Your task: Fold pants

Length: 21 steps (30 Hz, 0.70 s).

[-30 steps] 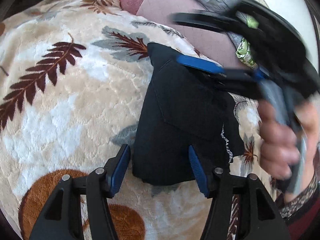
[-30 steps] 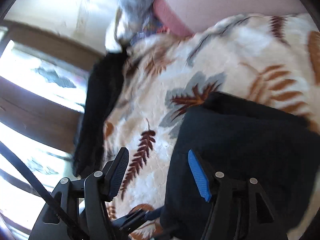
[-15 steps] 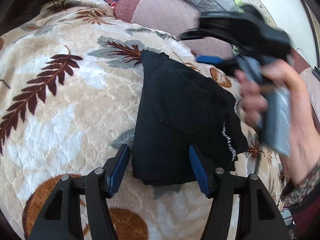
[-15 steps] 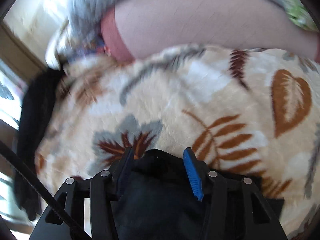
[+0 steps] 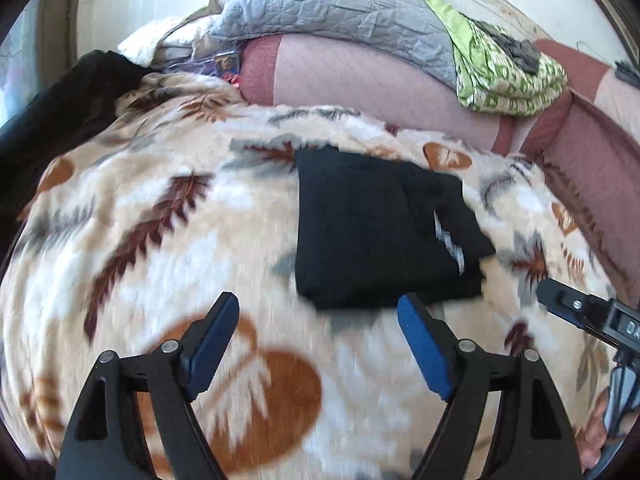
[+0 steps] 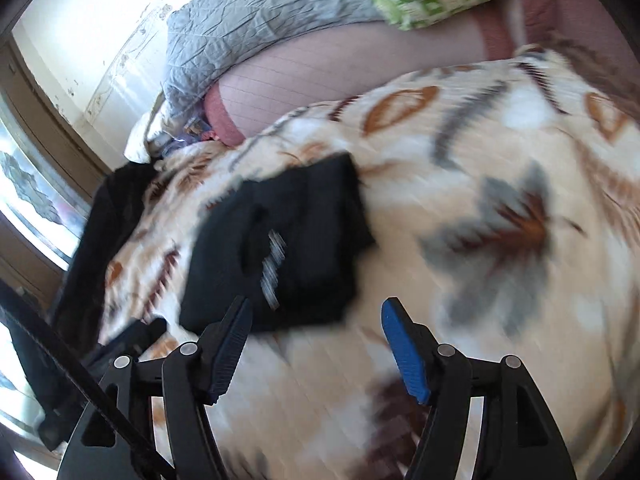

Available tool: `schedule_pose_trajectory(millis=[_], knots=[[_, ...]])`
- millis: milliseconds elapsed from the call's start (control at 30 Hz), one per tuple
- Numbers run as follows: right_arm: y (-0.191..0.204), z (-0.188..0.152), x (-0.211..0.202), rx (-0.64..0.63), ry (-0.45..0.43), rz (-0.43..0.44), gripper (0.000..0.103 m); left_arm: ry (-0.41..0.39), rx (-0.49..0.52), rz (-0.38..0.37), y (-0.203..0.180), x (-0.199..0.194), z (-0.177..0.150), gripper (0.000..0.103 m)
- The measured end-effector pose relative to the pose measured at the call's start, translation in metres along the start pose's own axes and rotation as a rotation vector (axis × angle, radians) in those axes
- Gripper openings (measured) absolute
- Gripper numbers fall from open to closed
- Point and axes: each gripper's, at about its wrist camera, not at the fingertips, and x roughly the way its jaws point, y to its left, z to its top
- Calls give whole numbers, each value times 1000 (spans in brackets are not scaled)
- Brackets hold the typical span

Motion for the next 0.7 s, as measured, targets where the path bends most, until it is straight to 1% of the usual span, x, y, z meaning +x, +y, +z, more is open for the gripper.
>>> schedule_pose_trajectory(millis=[100, 167, 200, 267, 333, 367, 400, 467, 567, 700], knots=[[-12, -32, -19, 5, -28, -29, 74, 36, -40, 28, 2, -8, -27, 81], [-14, -47, -30, 2, -57, -51, 74, 32, -59, 66, 4, -18, -38, 81], [-15, -51, -33, -3, -67, -59, 74, 18, -52, 87, 3, -25, -40, 81], [-13, -59, -39, -30, -75, -74, 75, -38, -17, 143, -3, -41, -38, 81], [-5, -64, -40, -62, -66, -79, 76, -102, 12, 177, -10, -58, -35, 86], [-3, -66, -41, -73, -66, -78, 76, -132, 22, 188, -13, -66, -34, 93], [1, -69, -41, -84, -64, -78, 77, -164, 32, 202, -16, -74, -34, 96], [8, -74, -39, -103, -57, -83, 77, -186, 48, 212, -19, -82, -34, 96], [15, -79, -35, -132, -47, -88, 78, -153, 65, 197, -20, -80, -34, 96], [23, -86, -31, -173, -31, -113, 78, -97, 45, 177, -13, -68, -39, 96]])
